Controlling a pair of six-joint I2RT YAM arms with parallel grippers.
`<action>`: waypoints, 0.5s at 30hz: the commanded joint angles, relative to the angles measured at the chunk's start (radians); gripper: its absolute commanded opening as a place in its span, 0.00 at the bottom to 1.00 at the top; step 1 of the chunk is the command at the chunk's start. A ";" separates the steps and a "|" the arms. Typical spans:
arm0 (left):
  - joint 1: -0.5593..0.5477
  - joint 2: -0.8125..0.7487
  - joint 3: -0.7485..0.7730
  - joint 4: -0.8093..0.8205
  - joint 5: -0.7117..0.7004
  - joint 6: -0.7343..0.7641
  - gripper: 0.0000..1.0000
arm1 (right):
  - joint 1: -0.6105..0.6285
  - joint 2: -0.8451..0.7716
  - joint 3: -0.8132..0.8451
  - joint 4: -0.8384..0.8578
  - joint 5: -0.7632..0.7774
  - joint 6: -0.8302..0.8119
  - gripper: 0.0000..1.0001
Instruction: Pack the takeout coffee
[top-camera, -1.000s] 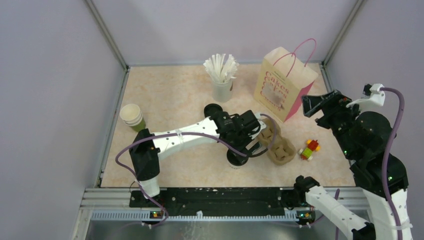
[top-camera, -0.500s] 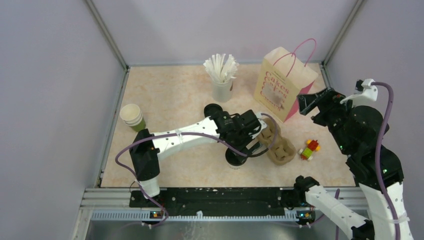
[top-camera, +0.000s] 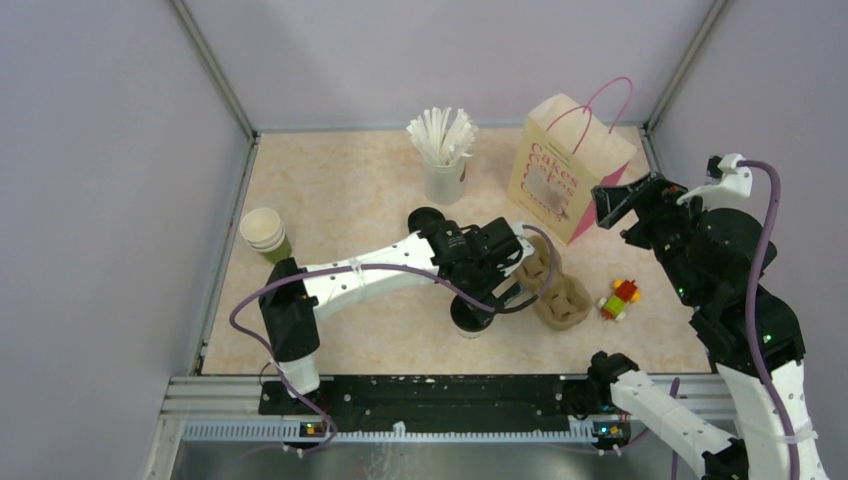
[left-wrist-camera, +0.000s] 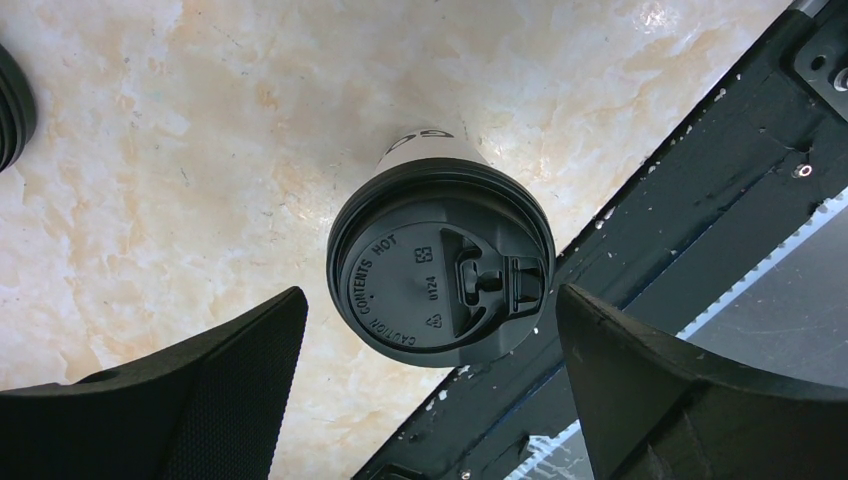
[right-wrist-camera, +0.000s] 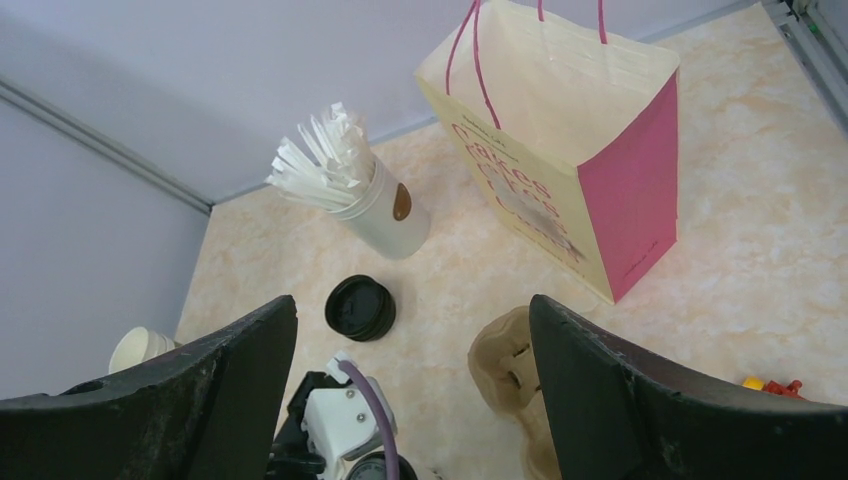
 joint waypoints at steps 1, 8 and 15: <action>-0.007 0.004 -0.011 0.011 0.007 -0.002 0.99 | 0.003 0.002 0.011 0.038 -0.006 -0.027 0.84; -0.015 0.013 -0.054 0.033 0.043 -0.004 0.99 | 0.003 -0.004 0.013 0.037 0.000 -0.028 0.85; -0.016 0.005 -0.068 0.051 0.001 -0.002 0.96 | 0.003 -0.009 0.006 0.037 0.005 -0.030 0.85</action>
